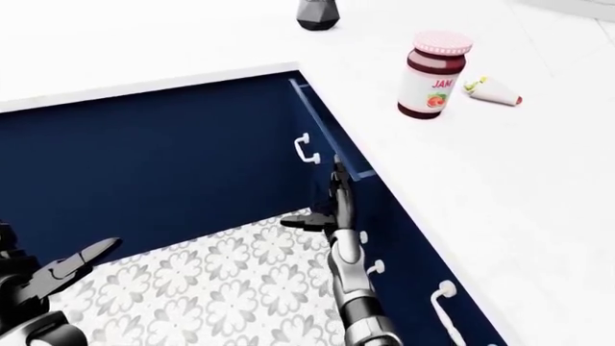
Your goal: Close the left drawer.
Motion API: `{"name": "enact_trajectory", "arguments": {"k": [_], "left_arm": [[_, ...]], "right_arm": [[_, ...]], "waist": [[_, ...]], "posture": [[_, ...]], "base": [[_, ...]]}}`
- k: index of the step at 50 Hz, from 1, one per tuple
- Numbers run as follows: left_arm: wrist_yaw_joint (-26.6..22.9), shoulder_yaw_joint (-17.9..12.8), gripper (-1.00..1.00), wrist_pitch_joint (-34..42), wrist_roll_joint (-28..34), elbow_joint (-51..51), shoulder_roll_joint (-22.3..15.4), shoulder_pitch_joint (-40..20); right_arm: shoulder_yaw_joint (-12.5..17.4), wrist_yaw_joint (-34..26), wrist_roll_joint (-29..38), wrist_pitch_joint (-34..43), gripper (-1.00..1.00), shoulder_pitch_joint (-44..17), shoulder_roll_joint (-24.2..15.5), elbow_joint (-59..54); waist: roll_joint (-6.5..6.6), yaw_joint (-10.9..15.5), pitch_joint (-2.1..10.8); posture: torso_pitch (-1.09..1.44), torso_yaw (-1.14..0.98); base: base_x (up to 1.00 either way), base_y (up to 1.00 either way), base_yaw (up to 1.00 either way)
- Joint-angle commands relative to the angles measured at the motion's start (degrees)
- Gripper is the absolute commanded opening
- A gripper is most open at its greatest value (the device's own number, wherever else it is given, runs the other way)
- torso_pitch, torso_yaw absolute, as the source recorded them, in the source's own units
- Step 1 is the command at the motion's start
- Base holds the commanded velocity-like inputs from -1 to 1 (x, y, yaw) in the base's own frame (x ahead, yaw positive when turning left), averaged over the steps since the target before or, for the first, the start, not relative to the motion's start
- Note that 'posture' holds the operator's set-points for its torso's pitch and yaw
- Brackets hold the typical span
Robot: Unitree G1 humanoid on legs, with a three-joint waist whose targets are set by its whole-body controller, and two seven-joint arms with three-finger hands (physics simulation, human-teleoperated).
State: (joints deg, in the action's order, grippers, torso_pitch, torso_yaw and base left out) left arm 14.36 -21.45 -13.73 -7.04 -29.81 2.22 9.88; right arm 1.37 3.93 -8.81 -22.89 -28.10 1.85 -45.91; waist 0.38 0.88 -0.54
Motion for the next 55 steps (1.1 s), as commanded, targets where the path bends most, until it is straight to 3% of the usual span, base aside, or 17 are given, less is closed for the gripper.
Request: {"name": "enact_trajectory", "arguments": {"k": [1, 23, 55], "left_arm": [[-0.2, -0.1, 1.0, -1.3, 0.2, -2.3, -0.4, -0.6], [-0.3, -0.2, 1.0, -1.4, 0.0, -2.3, -0.4, -0.7], [-0.4, -0.1, 1.0, -1.5, 0.0, -2.2, -0.4, -0.6]], "right_arm": [[2.0, 2.5, -2.2, 0.8, 1.0, -0.3, -0.7, -0.7], [3.9, 3.4, -4.7, -2.4, 1.0, -3.5, -2.5, -8.5], [5.9, 6.4, -8.3, -1.8, 1.0, -3.0, -5.8, -6.4]], "waist": [[0.42, -0.4, 0.42], [0.27, -0.3, 0.4], [-0.11, 0.1, 0.51]], "posture": [[0.0, 0.0], [0.0, 0.0], [0.0, 0.0]], "base": [[0.0, 0.0, 0.0], [0.0, 0.0, 0.0], [0.0, 0.0, 0.0]]}}
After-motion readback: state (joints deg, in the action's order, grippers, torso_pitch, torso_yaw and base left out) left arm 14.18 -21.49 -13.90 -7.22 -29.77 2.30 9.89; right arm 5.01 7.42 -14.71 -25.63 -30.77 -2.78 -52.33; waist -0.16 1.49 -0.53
